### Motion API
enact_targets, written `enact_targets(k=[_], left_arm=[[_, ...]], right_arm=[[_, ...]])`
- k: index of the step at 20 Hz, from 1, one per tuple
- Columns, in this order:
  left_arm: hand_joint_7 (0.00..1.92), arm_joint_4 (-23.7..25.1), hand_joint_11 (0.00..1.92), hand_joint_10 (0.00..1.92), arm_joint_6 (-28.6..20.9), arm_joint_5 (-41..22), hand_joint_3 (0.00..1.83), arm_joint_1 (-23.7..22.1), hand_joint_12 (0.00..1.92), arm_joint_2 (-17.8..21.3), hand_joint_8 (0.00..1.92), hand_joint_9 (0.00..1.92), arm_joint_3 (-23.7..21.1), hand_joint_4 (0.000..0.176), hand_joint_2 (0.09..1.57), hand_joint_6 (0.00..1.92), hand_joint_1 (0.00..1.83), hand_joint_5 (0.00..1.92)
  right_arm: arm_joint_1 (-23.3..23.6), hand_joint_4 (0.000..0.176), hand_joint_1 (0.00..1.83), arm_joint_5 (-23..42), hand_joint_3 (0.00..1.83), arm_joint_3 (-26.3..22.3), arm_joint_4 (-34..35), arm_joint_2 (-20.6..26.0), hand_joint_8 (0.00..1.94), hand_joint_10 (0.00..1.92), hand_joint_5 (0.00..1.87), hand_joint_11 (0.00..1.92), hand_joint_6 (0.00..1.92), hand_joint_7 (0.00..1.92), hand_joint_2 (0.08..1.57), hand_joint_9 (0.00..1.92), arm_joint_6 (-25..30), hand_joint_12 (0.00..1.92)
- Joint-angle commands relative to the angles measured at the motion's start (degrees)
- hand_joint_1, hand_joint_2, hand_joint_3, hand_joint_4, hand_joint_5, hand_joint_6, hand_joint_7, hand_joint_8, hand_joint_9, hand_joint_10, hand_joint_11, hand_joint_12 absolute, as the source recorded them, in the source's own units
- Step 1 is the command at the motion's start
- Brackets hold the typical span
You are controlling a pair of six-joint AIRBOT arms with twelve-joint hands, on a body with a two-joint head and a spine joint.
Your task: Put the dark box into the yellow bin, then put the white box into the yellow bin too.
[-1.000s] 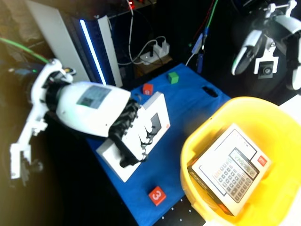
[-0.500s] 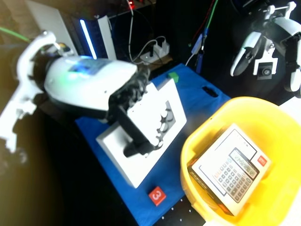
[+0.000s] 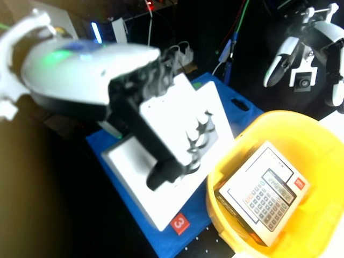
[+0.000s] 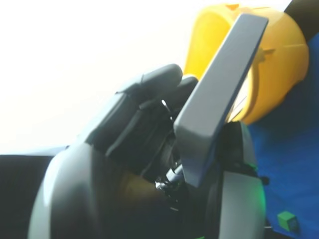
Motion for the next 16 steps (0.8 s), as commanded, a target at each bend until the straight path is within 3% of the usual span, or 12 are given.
enact_targets(k=[1,2,4,5,7,8,9,10,11,12,14,16], left_arm=[[0.41,-3.25,0.03,0.00,-0.38,-5.74,0.01,-0.42,0.61,-0.14,0.00,0.26,0.26,0.023,0.91,0.00,0.94,0.48],[0.42,-3.35,0.10,0.01,-0.43,-6.09,0.00,-0.43,0.61,-0.33,0.00,0.34,0.26,0.003,0.92,0.00,0.93,0.47],[0.41,-3.44,0.11,0.00,-0.48,-6.50,0.00,-0.45,0.61,-0.72,0.00,0.34,0.24,0.000,0.92,0.00,0.93,0.46],[0.37,-3.44,0.26,0.00,-0.48,-6.81,0.00,-0.50,0.34,-0.73,0.00,0.34,0.04,0.000,0.95,0.00,0.98,0.45],[0.35,-3.47,0.31,0.00,-0.65,-7.32,0.00,-0.83,0.23,-0.72,0.00,0.33,-0.23,0.000,0.94,0.00,0.98,0.43],[0.35,-3.48,0.38,0.00,-0.65,-7.52,0.00,-1.07,0.16,-0.72,0.00,0.34,-0.39,0.000,0.94,0.00,0.98,0.44],[0.34,-3.48,0.38,0.00,-0.65,-7.83,0.00,-1.43,0.13,-0.72,0.00,0.34,-0.70,0.000,0.94,0.00,0.98,0.41],[0.33,-3.47,0.39,0.00,-0.66,-8.09,0.01,-1.67,0.12,-0.74,0.00,0.33,-0.96,0.000,0.95,0.01,0.99,0.42],[0.33,-3.47,0.39,0.00,-0.65,-8.37,0.01,-1.83,0.12,-0.75,0.00,0.33,-1.23,0.000,0.95,0.01,0.99,0.42],[0.33,-3.47,0.36,0.00,-0.64,-8.66,0.00,-1.93,0.10,-0.76,0.00,0.32,-1.46,0.000,0.92,0.00,1.01,0.41],[0.33,-3.46,0.37,0.00,-0.62,-9.06,0.00,-2.07,0.10,-1.06,0.00,0.32,-1.61,0.000,0.91,0.00,1.01,0.40],[0.30,-3.45,0.36,0.00,-0.62,-9.08,0.00,-2.17,0.08,-1.24,0.00,0.31,-1.63,0.000,0.91,0.00,1.00,0.38]], right_arm=[[1.54,0.000,1.24,6.44,0.00,0.38,-0.09,-0.40,0.80,0.45,0.88,0.94,1.09,1.14,1.11,1.19,-0.47,1.10],[2.50,0.000,1.26,6.44,0.00,0.98,-1.14,-0.92,0.75,0.41,0.92,0.97,0.98,1.19,1.08,1.26,-0.52,1.15],[2.86,0.000,1.27,6.45,0.00,1.93,-1.29,-1.74,0.74,0.41,0.95,0.97,0.91,1.20,1.07,1.28,-0.56,1.18],[2.84,0.000,1.28,6.45,0.00,2.90,-1.28,-2.72,0.76,0.59,1.02,0.97,0.76,1.22,1.05,1.25,-0.57,1.31],[2.83,0.000,1.29,6.46,0.00,4.27,-1.26,-4.36,0.78,0.65,1.03,1.00,0.72,1.22,1.05,1.26,-0.57,1.36],[2.83,0.000,1.29,6.46,0.00,4.77,-1.26,-4.95,0.93,0.98,1.07,1.03,0.60,1.17,1.06,1.23,-0.57,1.54],[2.80,0.000,1.20,6.45,0.00,5.57,-1.26,-5.98,0.85,1.25,1.08,1.02,0.76,1.16,1.07,1.16,-0.57,1.69],[2.76,0.000,1.27,6.46,0.00,6.24,-1.25,-6.78,0.70,0.81,0.97,1.01,0.89,1.23,1.06,1.15,-0.57,1.20],[2.63,0.000,1.27,6.46,0.00,7.13,-1.23,-7.93,0.70,0.81,0.97,1.01,0.89,1.23,1.06,1.15,-0.57,1.20],[2.50,0.000,1.27,6.46,0.00,7.94,-1.21,-9.07,0.69,0.57,1.00,1.01,0.84,1.23,1.06,1.22,-0.57,1.14],[2.06,0.000,1.27,6.48,0.00,9.62,-1.15,-11.38,0.58,0.50,0.98,0.99,0.91,1.27,1.06,1.24,-0.58,1.15],[1.36,0.000,1.27,6.49,0.00,11.24,0.47,-13.34,0.60,0.46,1.01,0.95,0.84,1.27,1.05,1.28,-0.59,1.30]])
